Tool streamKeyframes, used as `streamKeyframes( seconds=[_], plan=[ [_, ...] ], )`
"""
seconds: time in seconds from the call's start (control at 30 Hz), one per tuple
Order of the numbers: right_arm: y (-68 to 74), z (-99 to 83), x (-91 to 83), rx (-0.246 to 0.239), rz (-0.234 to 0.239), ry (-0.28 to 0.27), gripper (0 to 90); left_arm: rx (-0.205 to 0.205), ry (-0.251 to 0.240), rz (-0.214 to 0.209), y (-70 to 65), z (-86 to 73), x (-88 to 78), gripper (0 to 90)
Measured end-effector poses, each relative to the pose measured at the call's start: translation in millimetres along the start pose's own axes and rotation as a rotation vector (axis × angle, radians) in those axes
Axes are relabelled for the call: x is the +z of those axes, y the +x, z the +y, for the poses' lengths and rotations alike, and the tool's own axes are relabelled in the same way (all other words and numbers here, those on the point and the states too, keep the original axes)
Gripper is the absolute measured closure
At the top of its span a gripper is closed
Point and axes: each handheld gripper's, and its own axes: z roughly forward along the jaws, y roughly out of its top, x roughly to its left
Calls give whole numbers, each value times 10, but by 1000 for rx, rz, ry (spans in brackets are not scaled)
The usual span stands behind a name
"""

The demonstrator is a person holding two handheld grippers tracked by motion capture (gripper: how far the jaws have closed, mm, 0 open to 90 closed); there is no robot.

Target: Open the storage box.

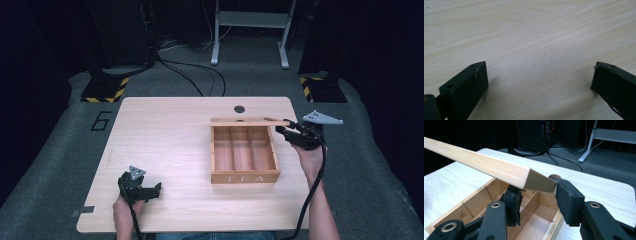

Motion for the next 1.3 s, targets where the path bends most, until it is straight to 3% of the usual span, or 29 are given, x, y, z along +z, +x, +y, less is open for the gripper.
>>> streamKeyframes(
  seconds=[0.53, 0.9, 1.3],
  plan=[
    [115, -341, -70, 5, -12, 39, 556, -3, -3, 1, -1, -1, 5, 3],
    [162, -629, -62, 43, -7, 86, 559, -4, 0, 1, 2, 0, 3, 3],
    [206, -815, -50, 63, -6, 122, 549, -2, 0, -2, 1, 0, 1, 3]
  ],
)
